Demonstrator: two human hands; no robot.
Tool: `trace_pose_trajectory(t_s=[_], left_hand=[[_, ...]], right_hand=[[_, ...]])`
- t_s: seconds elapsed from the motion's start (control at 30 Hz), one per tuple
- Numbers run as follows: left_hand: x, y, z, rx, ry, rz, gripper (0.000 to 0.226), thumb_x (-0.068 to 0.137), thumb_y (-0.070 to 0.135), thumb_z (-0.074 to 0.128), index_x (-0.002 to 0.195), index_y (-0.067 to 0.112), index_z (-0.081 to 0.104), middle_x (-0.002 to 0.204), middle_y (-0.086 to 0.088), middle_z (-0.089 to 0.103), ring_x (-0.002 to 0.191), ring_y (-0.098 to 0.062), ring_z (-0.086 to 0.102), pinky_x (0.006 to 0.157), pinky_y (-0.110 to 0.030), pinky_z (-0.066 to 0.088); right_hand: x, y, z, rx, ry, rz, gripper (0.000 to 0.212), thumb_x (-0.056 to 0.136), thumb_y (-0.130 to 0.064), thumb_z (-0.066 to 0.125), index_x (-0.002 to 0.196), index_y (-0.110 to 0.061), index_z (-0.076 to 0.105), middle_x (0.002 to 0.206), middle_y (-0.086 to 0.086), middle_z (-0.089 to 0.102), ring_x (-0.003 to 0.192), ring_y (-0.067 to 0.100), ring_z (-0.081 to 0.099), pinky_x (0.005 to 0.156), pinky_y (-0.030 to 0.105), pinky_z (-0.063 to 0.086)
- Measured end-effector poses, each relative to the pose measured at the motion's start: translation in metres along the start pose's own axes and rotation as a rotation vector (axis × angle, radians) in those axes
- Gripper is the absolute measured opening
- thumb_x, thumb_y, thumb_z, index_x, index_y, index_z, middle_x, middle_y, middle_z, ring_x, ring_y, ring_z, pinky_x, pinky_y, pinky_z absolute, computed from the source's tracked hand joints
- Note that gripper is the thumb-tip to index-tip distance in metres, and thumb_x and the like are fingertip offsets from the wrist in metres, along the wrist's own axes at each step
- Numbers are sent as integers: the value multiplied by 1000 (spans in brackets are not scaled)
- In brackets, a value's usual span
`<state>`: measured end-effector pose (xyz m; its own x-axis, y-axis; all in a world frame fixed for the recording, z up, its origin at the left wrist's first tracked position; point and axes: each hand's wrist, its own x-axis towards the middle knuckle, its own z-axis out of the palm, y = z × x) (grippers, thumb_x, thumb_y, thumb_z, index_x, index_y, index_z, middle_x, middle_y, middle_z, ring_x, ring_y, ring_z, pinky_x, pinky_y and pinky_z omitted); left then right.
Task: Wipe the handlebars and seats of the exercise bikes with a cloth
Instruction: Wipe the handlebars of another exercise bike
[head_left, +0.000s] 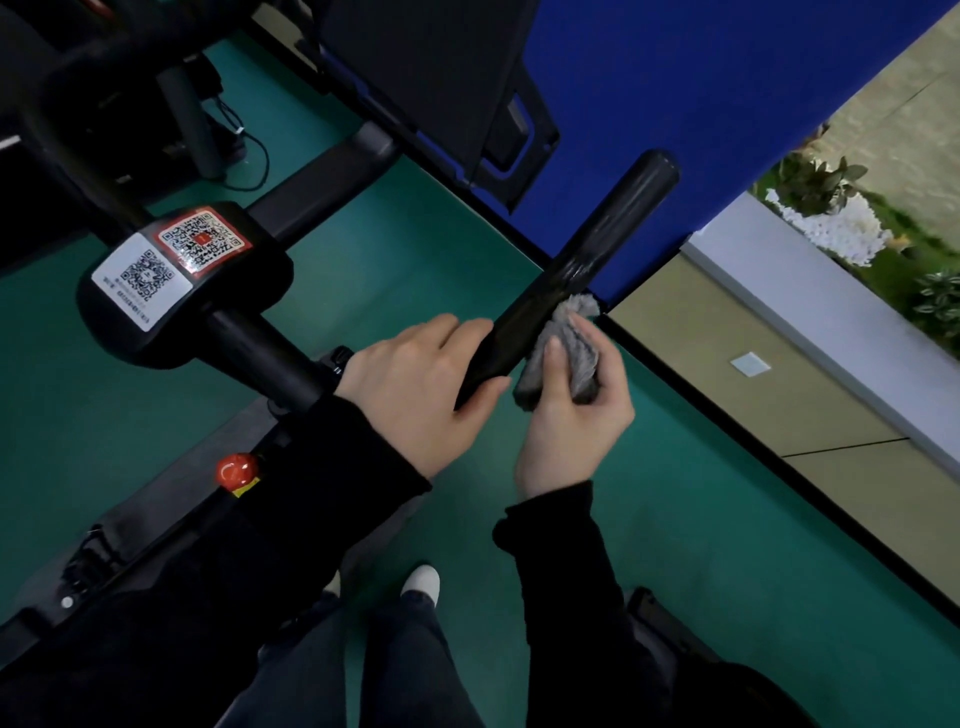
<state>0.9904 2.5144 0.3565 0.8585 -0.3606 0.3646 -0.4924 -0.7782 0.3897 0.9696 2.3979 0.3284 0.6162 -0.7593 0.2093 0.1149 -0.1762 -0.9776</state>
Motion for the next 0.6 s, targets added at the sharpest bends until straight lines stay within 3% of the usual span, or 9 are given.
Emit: trace_pose_trajectory(t_s=[0.07,0.23,0.37,0.5,0.6], left_hand=[[-1,0,2,1,14,-1,39,75,39,71,105,14,66,79,-2,64,65,-27,64,47,-27,45],[-1,-2,3,-17,17,-1,37,76,36,71,106,14,65,79,-2,64,64,-28,63,48,-30,47],[-1,-2,3,-35,16,-13,37,76,36,72,105,14,66,79,-2,64,63,-28,64,49,-29,47],[-1,-1,2,-84,10,-29,38,80,40,62,108,15,65,81,-3,64,64,-29,63,52,-31,48],[-2,-1,2,-98,-6,-38,37,79,36,68,108,13,65,82,-4,64,64,-29,64,54,-32,49]], right_hand=[[7,0,2,62,-1,49,23,83,-6,63,96,-25,66,107,16,66,102,22,63,92,36,49],[-4,-1,-1,-19,-54,-53,18,84,-3,66,96,-17,68,104,18,65,103,30,62,94,39,49],[17,-10,-2,-147,-77,-170,18,83,3,67,99,-6,67,100,12,67,95,14,63,86,21,48],[47,-21,-1,-252,-53,-244,24,81,-4,70,103,-3,60,97,-7,61,89,-4,57,80,11,44],[38,-19,0,-358,-94,-338,18,80,-4,72,97,-2,65,100,10,62,94,8,56,83,14,43]])
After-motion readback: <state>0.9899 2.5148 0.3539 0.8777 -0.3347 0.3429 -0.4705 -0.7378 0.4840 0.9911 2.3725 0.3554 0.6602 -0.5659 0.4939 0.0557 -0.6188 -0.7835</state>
